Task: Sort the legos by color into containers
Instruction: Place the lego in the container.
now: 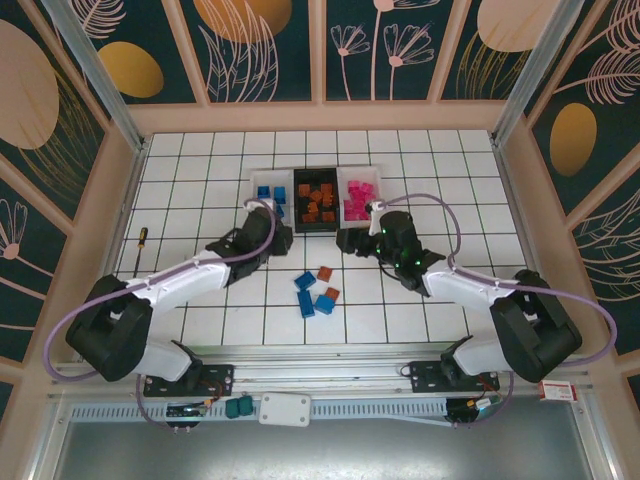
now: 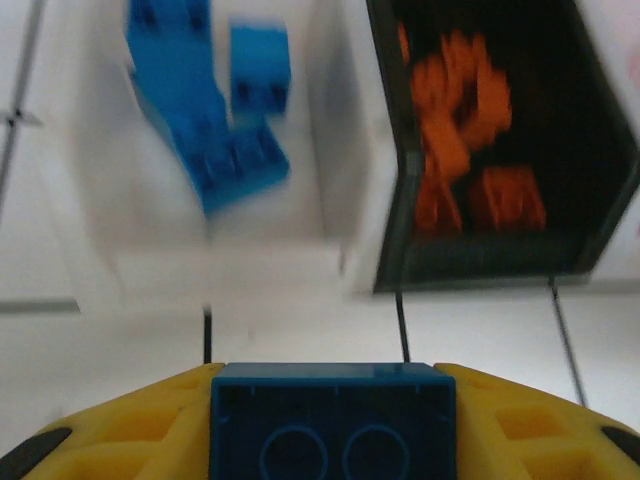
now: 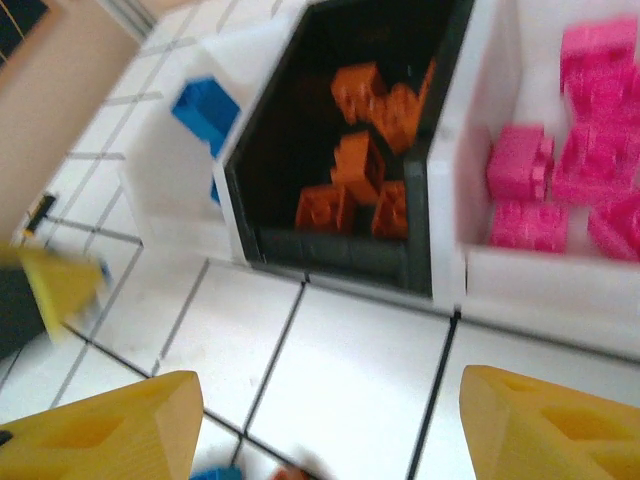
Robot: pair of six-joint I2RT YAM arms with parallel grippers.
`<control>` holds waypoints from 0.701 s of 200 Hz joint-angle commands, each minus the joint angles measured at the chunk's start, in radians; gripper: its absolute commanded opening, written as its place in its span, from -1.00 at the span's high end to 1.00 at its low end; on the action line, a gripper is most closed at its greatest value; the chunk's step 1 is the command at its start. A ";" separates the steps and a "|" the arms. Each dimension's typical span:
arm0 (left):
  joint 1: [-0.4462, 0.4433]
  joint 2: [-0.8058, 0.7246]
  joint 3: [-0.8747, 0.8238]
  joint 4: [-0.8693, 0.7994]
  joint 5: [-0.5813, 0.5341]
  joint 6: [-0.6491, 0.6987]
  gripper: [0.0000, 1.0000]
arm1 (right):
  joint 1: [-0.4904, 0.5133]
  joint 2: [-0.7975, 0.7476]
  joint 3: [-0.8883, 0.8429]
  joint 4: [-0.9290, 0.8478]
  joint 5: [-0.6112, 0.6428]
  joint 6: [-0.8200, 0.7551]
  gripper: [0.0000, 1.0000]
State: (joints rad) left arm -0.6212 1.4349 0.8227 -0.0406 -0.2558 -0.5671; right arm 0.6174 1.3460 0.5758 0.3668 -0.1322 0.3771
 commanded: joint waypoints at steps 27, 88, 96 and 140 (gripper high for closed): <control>0.099 0.263 0.271 -0.004 -0.017 0.049 0.19 | 0.068 -0.101 -0.119 -0.024 0.020 0.028 -0.38; 0.130 0.427 0.501 -0.059 -0.039 0.067 -0.49 | 0.182 -0.229 -0.198 -0.156 0.005 -0.015 -0.38; 0.130 0.412 0.515 -0.065 -0.026 0.068 -0.60 | 0.196 -0.239 -0.202 -0.172 0.000 -0.019 -0.39; 0.117 0.180 0.433 -0.036 0.086 0.038 -0.76 | 0.292 -0.204 -0.191 -0.240 -0.019 -0.044 -0.36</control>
State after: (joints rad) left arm -0.4957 1.7855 1.2968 -0.0895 -0.2325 -0.5129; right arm 0.8604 1.1202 0.3851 0.1913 -0.1394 0.3687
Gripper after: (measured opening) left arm 0.870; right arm 0.685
